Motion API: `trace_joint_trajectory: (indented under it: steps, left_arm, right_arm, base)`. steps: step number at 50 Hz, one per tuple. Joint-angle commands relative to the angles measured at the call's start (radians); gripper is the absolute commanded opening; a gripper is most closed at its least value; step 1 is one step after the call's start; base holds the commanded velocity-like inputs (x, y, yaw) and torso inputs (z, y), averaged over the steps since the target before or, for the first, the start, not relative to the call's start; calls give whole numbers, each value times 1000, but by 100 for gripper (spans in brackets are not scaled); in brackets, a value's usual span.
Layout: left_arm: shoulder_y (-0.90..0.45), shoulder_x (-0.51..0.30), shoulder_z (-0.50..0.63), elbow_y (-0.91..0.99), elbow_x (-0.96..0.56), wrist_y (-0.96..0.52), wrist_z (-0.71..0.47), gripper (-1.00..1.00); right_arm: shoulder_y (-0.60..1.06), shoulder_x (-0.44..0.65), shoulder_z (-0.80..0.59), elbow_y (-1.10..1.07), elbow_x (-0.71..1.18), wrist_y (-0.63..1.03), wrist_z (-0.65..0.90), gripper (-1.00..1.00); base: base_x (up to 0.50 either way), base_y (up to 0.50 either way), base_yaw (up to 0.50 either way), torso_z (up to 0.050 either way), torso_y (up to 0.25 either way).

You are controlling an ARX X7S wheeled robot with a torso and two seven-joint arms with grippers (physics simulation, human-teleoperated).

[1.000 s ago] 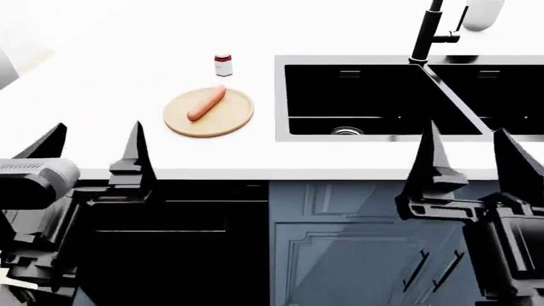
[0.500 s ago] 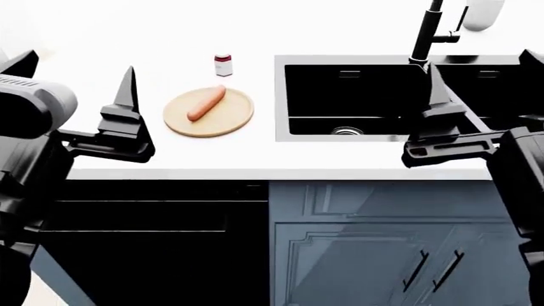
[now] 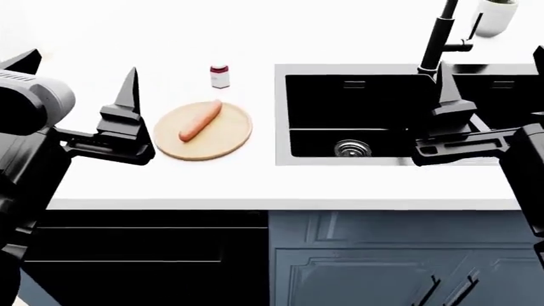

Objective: Pick the sausage from the counter and place it in the sink. Then turn on the sink faucet.

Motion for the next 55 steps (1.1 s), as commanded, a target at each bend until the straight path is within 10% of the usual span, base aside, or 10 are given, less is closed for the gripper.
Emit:
trace_joint_trajectory:
  steps: [1,46,55]
  left_arm:
    - [4,-9,-7,1,-26,6,-9,100]
    - [84,-3,-10,-7,-18,44,0,100]
    - [-148,-86,129,-52,-412,-67,-135,100]
  right_arm:
    - [7,3,-4,1,6,7,0,100]
    - [9,-10,-17,10,0,21,0,100]
    - [63,-29,-34,9,55,56,50,100]
  base:
    - [254,0,0,0,0]
    - [235,0,0,0,1]
    - [0,0,0,0,0]
